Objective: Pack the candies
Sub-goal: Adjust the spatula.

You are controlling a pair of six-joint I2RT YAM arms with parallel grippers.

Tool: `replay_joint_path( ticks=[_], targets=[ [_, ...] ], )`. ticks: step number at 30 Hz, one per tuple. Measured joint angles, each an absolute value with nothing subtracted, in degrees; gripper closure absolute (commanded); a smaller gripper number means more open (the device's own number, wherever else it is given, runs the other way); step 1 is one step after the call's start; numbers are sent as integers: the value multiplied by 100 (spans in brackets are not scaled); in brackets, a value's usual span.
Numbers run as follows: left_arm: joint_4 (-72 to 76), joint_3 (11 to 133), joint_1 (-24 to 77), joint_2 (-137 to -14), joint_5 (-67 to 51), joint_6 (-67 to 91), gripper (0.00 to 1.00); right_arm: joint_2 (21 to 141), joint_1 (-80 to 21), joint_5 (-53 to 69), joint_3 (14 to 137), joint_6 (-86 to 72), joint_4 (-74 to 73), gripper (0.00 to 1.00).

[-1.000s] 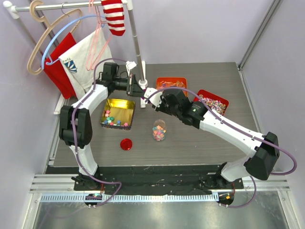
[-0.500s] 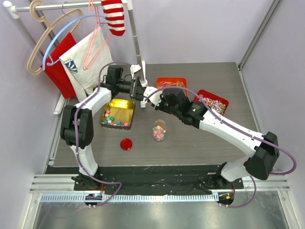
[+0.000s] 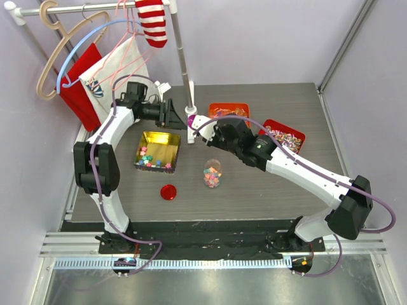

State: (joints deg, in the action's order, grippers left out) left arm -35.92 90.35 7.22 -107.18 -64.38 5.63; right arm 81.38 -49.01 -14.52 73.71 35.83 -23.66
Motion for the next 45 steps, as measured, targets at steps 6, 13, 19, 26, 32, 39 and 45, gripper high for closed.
replay_joint_path(
  ticks=[6,13,19,26,32,39,45],
  targets=[
    [-3903,8656,628,-10473,-5137,49,27,8138,-4901,-1559,7371,3616,-2364,99],
    [-3824,7999,473,-9817,-3778,-233,25,8138,-4901,-1599,7371,3627,-2368,99],
    [-3487,7260,429,-9233,-2488,-510,27,8141,-4901,-1599,7371,3634,-2373,99],
    [-3011,6632,279,-9118,-1288,-694,27,8147,-4901,-1597,7371,3634,-2397,99],
    [-2624,6479,200,-9118,-718,-803,31,8202,-4901,-1586,7371,3634,-2410,99],
    [-2171,6434,196,-9258,-414,-836,39,8217,-4901,-1575,7371,3634,-2429,99],
    [-1822,6427,196,-9747,-246,-845,48,8219,-4901,-1570,7371,3634,-2451,99]
  ],
)
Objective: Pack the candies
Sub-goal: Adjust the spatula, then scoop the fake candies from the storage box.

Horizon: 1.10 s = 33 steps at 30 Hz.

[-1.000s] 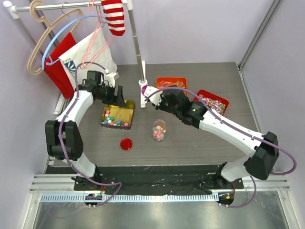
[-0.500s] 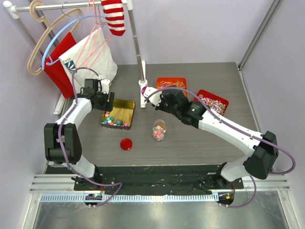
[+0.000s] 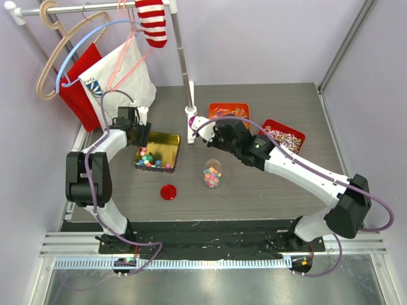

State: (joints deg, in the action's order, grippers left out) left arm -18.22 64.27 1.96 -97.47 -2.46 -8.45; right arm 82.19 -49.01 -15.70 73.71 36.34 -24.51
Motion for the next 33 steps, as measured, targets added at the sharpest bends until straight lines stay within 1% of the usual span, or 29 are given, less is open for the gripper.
replay_joint_path(
  ticks=[2,7,10,15,18,20,24,25,27,29,31,33],
  targets=[
    [-1739,6427,196,-9891,-200,-843,52,8221,-4901,-1573,7371,3634,-2451,99],
    [-1599,6427,196,-10095,-148,-843,53,8265,-4901,-1566,7371,3634,-2453,99],
    [-1535,6427,196,-10165,-137,-843,55,8291,-4901,-1555,7371,3634,-2460,99],
    [-1455,6427,196,-10302,-128,-834,56,8305,-4901,-1549,7373,3638,-2528,99],
    [-1406,6427,196,-10392,-132,-805,60,8331,-4901,-1549,7384,3642,-2552,99],
    [-1378,6427,196,-10431,-134,-794,63,8355,-4901,-1546,7408,3653,-2571,99],
    [-1354,6438,196,-10473,-152,-773,74,8377,-4908,-1553,7450,3667,-2576,99],
    [-1354,6449,196,-10488,-152,-770,80,8377,-4908,-1553,7452,3677,-2578,99],
    [-1350,6462,196,-10514,-137,-764,83,8379,-4928,-1557,7459,3701,-2578,99],
    [-1352,6471,193,-10527,-148,-762,93,8392,-4947,-1568,7474,3739,-2591,99],
    [-1365,6486,189,-10527,-176,-722,100,8409,-4980,-1581,7505,3776,-2655,99],
    [-1382,6541,185,-10527,-244,-663,100,8431,-5011,-1581,7581,3833,-2818,99]
  ],
)
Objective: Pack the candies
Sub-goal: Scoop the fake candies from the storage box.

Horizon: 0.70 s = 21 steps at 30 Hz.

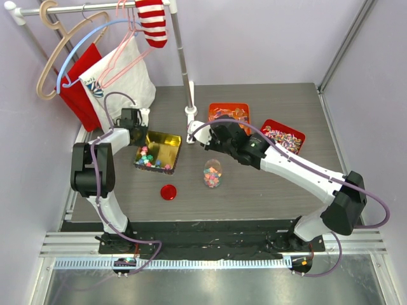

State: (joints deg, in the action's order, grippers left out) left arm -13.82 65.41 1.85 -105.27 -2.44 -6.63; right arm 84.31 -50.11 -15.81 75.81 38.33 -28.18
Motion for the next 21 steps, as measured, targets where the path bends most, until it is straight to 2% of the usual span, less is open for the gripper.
replay_joint_path(
  ticks=[9,16,21],
  targets=[
    [-1409,6407,185,-10433,-569,-569,100,8521,-5100,-1544,8471,4182,-4095,99],
    [-947,5673,187,-9574,-1140,-143,100,8558,-5048,-1540,8750,4458,-4447,99],
    [-499,5586,185,-9087,-1269,167,100,8600,-4993,-1535,8761,4619,-4654,99]
  ],
)
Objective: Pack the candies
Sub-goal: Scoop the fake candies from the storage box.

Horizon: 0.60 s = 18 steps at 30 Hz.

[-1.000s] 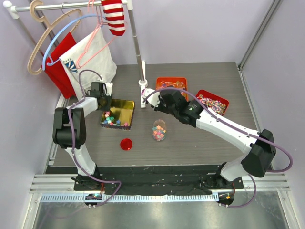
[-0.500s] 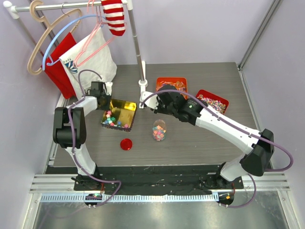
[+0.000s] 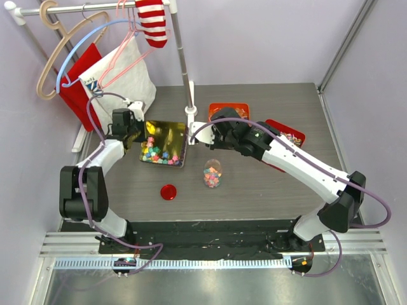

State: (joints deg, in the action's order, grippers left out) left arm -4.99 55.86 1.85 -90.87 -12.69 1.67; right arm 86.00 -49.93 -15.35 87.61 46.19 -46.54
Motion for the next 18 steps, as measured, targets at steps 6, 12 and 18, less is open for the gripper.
replay_joint_path(
  ticks=[6,12,18],
  targets=[
    [244,5426,196,-8698,-838,506,100,8809,-4871,-1505,9039,4794,-4866,99],
    [486,5144,263,-8698,-91,576,100,9052,-4735,-1503,9360,5015,-4974,99],
    [388,5129,561,-8694,506,537,100,9400,-4836,-1859,9666,5363,-5166,99]
  ],
)
